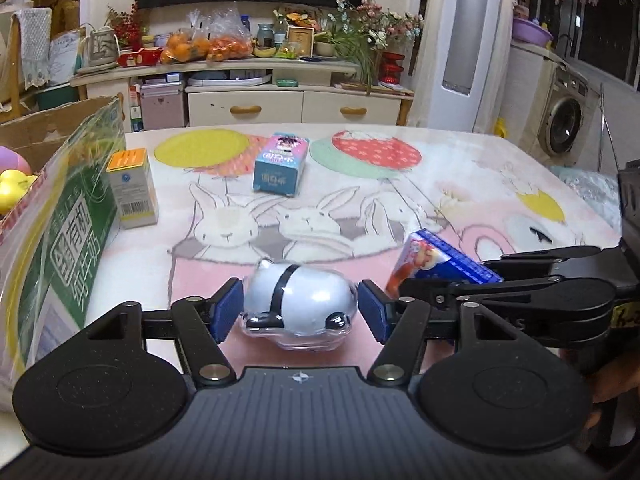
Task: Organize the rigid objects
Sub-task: 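Grasp the silver panda toy with the left tool while the right tool holds the tissue pack, then carry the panda in the left tool while the right tool carries the tissue pack to the box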
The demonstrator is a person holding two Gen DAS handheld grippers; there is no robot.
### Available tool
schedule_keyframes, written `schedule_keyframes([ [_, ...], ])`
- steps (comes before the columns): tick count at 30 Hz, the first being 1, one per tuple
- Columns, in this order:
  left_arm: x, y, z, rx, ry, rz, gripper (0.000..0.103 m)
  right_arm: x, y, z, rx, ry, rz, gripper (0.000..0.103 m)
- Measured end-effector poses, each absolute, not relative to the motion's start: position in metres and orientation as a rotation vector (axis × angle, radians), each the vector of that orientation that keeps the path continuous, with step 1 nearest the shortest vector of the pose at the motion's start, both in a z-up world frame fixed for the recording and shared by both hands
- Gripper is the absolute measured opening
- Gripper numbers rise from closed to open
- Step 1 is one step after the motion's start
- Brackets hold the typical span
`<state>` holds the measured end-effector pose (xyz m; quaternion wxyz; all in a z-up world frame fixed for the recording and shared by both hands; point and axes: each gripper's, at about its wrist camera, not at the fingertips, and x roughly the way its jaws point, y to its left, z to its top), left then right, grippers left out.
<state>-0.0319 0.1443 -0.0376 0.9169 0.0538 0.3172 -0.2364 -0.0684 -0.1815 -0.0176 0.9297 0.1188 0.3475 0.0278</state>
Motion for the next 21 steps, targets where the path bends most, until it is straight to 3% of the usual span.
schedule_keyframes([
  [2,-0.033,0.145,-0.039,0.123,0.651,-0.491,0.079,-0.076,-0.177,-0.017,0.232,0.713,0.043,0.022],
  [6,-0.027,0.146,-0.042,0.114,0.650,-0.510,0.100,-0.088,-0.169,-0.016,0.224,0.715,0.028,0.022],
  [21,-0.028,0.149,-0.051,0.147,0.657,-0.518,0.103,-0.085,-0.153,-0.022,0.187,0.706,-0.045,0.026],
])
